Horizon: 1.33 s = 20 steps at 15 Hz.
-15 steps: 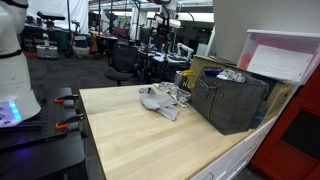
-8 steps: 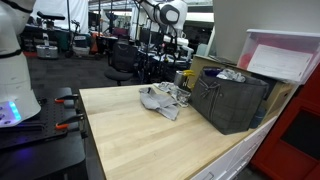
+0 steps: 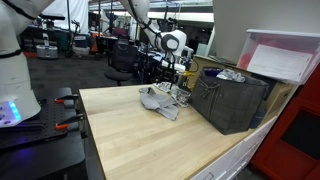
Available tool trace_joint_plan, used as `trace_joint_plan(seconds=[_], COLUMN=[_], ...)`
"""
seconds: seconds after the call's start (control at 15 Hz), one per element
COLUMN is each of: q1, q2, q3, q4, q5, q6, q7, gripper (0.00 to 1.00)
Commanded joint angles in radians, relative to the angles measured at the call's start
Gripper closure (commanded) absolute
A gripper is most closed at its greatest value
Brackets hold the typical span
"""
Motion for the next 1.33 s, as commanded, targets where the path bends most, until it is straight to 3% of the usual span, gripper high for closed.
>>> trace_joint_plan(seconds=[0.0, 0.33, 0.4, 0.53, 0.93, 1.0, 1.13, 1.2, 1.27], q1=[-0.020, -0.043, -0.045, -0.047, -0.062, -0.062, -0.061, -0.063, -0.065], q2=[0.068, 0.102, 0.103, 0.096, 0.092, 0.096, 0.108, 0.111, 0.112], q3=[-0.008, -0.009, -0.010, -0.008, -0.002, -0.005, -0.013, -0.013, -0.011], q4=[0.029, 0.009, 0.006, -0.003, -0.002, -0.002, 0.003, 0.004, 0.002], q5=[-0.021, -0.018, -0.019, -0.021, -0.013, -0.020, -0.029, -0.027, -0.023], q6=[-0.016, -0.045, -0.058, -0.085, -0.097, -0.084, -0.082, -0.087, -0.092], q7=[0.054, 0.116, 0.125, 0.136, 0.132, 0.131, 0.136, 0.135, 0.136], gripper=[0.00, 0.00, 0.25, 0.32, 0.80, 0.37, 0.51, 0.83, 0.79])
